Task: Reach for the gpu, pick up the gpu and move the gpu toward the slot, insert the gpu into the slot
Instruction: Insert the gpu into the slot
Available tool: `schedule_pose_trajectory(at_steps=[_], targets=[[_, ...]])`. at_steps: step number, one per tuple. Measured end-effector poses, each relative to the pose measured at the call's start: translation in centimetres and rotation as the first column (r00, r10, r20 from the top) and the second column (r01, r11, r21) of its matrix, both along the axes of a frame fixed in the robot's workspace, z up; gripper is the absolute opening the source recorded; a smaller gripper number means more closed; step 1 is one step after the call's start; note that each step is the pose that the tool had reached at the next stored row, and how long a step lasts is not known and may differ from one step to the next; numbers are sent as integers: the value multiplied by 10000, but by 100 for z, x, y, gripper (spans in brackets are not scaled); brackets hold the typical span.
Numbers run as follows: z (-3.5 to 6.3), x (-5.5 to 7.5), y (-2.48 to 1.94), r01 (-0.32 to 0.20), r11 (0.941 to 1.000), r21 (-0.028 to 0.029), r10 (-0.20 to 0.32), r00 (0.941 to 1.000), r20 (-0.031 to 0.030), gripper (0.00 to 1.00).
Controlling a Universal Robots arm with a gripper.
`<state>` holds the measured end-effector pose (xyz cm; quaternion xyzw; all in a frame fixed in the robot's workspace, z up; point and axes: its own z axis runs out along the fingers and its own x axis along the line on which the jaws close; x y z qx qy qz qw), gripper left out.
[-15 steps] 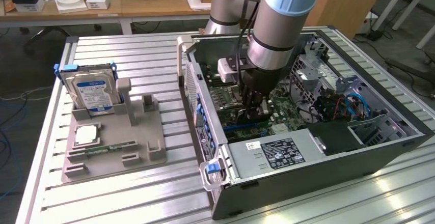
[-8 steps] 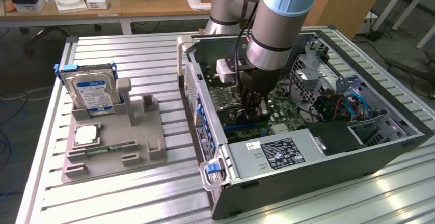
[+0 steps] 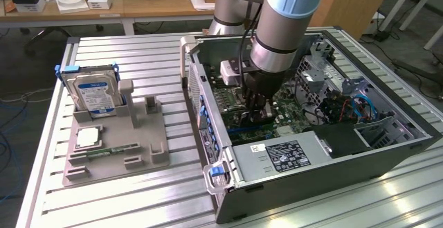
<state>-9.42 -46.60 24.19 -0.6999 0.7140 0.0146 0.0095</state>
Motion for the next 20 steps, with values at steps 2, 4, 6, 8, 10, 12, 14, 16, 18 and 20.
schedule_pose_trajectory(at_steps=[2, 4, 6, 8, 10, 12, 14, 16, 18, 20], targets=[[-2, 0, 0, 0, 10000, -2, 0, 10000, -1, 27], [-2, 0, 0, 0, 10000, -2, 0, 10000, -1, 27], [-3, 0, 0, 0, 10000, 0, 0, 10000, 0, 27], [-3, 0, 0, 0, 10000, 0, 0, 10000, 0, 27], [-4, 0, 4, 1, 10000, 3, -1, 10000, 2, 27], [-4, -1, 21, 1, 10000, 0, -1, 10000, 0, 27], [-4, 0, 42, -7, 10000, -1, 7, 10000, 0, 27], [-5, 1, 49, -14, 10000, -1, 14, 10000, 0, 27], [-5, 0, 49, -14, 10000, 0, 14, 10000, 0, 27], [-5, 0, 49, -13, 10000, 0, 13, 10000, 0, 27]])
